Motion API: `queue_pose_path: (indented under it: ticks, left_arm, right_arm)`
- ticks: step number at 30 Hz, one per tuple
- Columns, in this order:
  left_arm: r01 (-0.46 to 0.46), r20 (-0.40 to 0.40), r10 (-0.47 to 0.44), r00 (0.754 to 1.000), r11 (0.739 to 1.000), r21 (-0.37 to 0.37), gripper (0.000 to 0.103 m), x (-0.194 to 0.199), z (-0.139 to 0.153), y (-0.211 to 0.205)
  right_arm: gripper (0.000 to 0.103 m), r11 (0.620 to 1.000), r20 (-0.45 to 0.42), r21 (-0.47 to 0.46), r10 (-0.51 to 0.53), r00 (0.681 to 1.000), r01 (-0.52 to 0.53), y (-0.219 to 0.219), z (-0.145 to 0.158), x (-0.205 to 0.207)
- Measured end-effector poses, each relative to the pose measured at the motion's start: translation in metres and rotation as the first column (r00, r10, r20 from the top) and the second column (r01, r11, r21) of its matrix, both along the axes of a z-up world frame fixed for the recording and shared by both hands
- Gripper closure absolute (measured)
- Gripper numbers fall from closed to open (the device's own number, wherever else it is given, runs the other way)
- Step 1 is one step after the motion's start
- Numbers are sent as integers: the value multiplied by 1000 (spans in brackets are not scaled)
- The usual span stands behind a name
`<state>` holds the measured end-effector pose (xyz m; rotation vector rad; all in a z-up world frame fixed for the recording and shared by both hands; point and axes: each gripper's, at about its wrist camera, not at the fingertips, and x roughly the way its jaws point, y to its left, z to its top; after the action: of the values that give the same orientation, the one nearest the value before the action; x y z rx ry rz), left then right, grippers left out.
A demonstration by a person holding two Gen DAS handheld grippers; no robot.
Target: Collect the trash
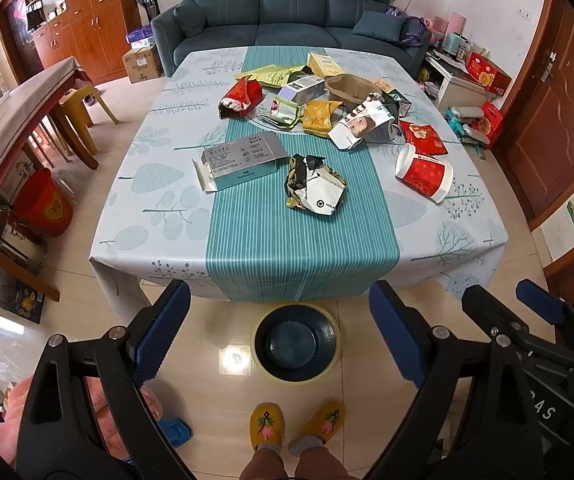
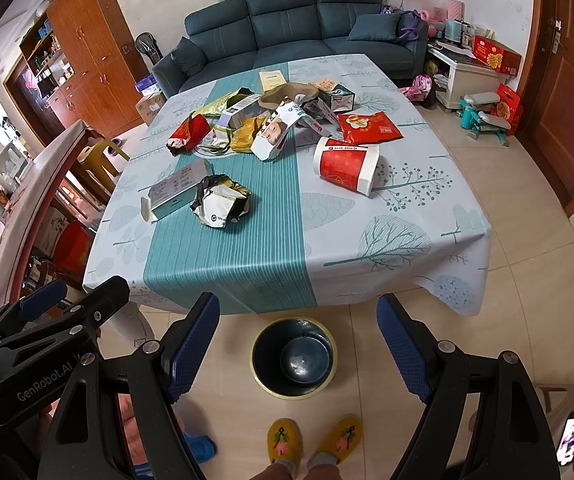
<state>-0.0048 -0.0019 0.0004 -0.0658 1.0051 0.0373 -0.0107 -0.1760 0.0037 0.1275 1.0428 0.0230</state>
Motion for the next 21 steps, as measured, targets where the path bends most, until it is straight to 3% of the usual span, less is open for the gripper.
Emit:
queue_pose_path:
  ticks: [21]
  left_arm:
    - [0, 1, 0, 1000, 1000, 1, 14, -2, 1, 3]
  right_arm:
    - [21, 1000, 2, 3, 2, 1000, -2, 0, -1, -4]
